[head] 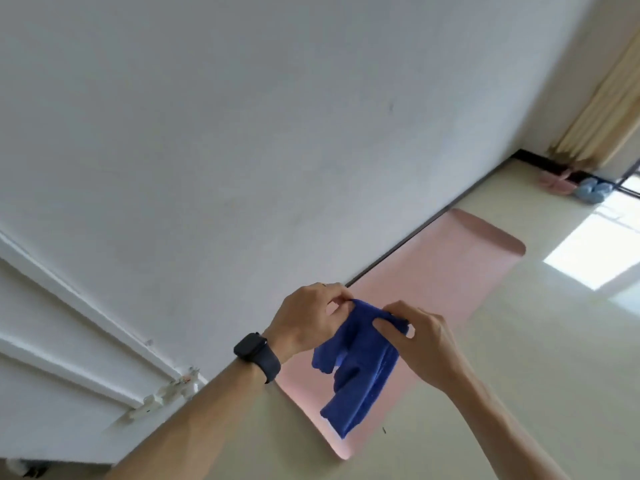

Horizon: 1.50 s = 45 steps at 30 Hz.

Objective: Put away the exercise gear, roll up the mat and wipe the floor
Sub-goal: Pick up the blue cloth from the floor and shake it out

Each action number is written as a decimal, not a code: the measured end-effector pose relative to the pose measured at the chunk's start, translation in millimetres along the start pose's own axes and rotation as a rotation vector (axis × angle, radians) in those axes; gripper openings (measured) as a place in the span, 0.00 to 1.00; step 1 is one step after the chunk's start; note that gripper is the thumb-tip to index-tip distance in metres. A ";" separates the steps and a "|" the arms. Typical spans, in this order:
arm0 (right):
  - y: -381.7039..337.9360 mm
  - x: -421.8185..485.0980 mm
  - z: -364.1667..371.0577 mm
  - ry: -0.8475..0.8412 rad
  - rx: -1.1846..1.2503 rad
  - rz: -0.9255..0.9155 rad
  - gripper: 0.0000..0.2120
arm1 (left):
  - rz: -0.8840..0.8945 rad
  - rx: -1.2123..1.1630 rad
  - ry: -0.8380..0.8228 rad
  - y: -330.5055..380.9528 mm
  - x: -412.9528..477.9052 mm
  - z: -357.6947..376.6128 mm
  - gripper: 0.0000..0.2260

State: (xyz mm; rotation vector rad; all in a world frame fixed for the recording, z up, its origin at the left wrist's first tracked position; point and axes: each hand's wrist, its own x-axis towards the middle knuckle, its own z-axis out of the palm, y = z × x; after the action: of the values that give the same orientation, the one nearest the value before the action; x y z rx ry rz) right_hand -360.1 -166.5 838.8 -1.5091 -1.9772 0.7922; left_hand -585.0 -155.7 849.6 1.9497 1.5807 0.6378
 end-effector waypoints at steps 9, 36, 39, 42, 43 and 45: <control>145.0 -17.4 -178.6 0.198 -0.030 0.250 0.09 | 0.159 -0.223 -0.112 180.1 144.4 108.6 0.06; 517.8 252.8 -584.2 0.325 -0.186 0.384 0.09 | 0.159 -0.251 -0.183 433.2 660.2 353.4 0.04; 545.1 297.8 -628.3 0.406 -0.142 0.378 0.05 | 0.130 -0.181 -0.307 459.8 726.7 379.5 0.05; 581.3 340.2 -667.6 0.456 -0.082 0.387 0.06 | 0.170 -0.092 -0.417 488.2 786.2 410.2 0.10; 596.3 353.5 -680.2 0.471 -0.068 0.388 0.06 | 0.188 -0.072 -0.454 499.5 804.0 421.0 0.11; 630.1 378.4 -704.6 0.483 -0.052 0.386 0.07 | 0.227 -0.108 -0.493 527.4 838.4 441.1 0.08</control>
State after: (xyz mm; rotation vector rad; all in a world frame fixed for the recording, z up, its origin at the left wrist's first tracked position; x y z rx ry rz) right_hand 466.6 425.4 892.8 -1.9300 -1.3834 0.4592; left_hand 254.1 529.2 898.0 2.0229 1.0159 0.2847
